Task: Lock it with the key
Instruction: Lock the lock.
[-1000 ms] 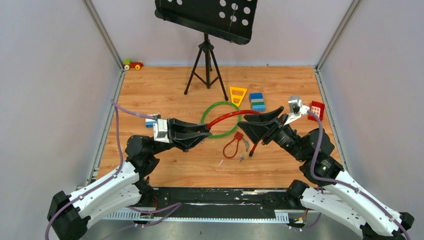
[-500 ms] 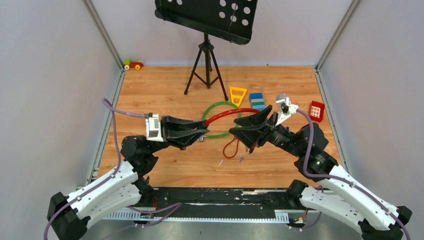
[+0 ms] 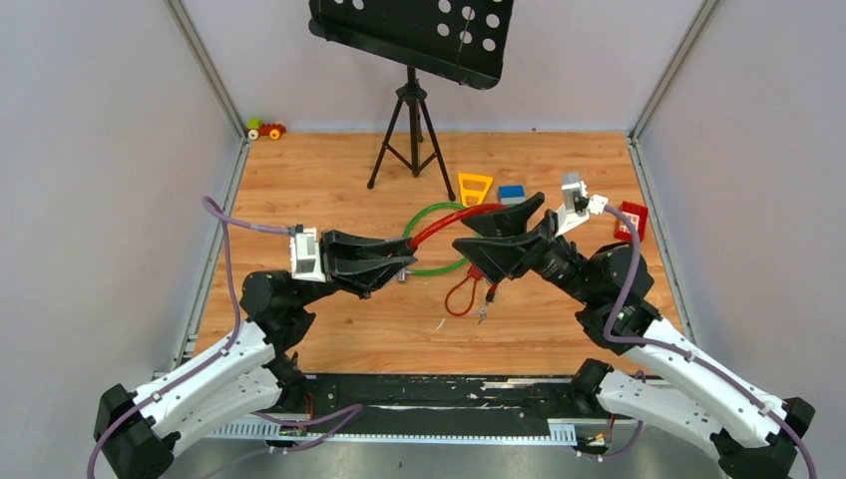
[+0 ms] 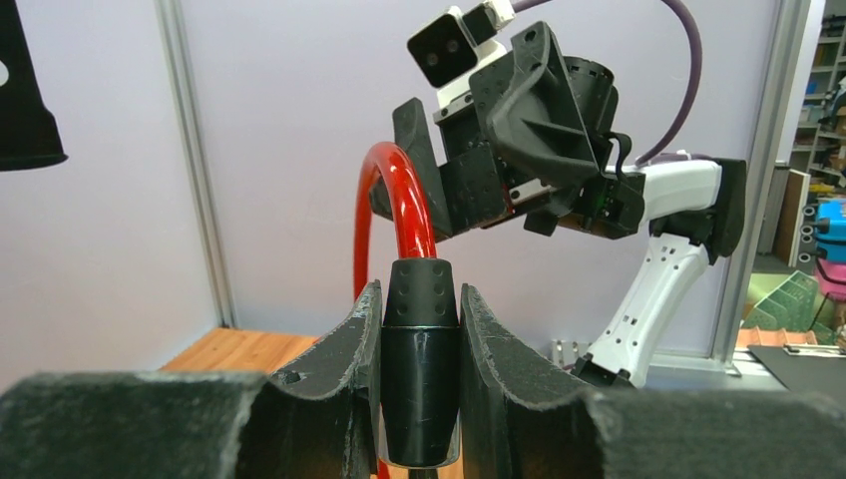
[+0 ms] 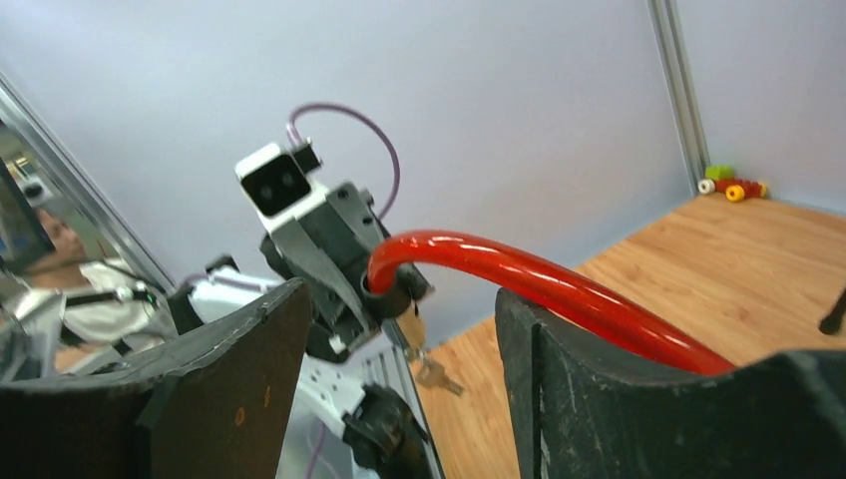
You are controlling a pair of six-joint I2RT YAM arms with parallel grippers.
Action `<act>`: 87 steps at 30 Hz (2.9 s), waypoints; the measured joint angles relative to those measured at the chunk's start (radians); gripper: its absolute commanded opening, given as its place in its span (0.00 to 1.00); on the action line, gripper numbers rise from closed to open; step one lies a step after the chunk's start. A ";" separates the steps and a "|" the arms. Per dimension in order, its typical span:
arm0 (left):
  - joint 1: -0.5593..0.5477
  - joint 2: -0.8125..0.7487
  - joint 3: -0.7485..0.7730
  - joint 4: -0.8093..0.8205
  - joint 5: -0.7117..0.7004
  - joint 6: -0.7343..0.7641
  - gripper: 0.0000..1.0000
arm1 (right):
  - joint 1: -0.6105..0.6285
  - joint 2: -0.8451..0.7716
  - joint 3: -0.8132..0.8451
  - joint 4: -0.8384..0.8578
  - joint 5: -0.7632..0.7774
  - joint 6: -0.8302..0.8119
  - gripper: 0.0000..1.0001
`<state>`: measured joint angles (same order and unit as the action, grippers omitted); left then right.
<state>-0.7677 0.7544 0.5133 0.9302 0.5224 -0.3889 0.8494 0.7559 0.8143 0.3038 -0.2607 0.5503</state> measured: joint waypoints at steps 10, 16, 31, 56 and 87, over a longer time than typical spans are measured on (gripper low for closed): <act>0.005 -0.001 0.000 -0.022 0.040 -0.009 0.00 | 0.000 0.193 0.013 0.203 0.123 0.213 0.67; 0.018 0.003 0.000 -0.093 0.053 -0.002 0.00 | 0.014 0.235 0.053 0.217 0.118 0.306 0.00; -0.007 0.143 0.196 -0.503 0.006 0.261 0.34 | 0.272 0.468 0.425 -0.213 0.421 -0.032 0.00; -0.023 0.057 0.005 -0.333 -0.063 0.178 0.00 | 0.345 0.452 0.380 -0.248 0.550 -0.097 0.68; 0.159 0.212 0.282 0.582 0.113 -0.690 0.00 | 0.349 -0.003 -0.012 -0.057 0.119 -0.594 0.65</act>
<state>-0.6083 0.9668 0.7952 1.5124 0.6353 -1.0786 1.1984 0.7532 0.8021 0.2466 -0.1413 -0.0441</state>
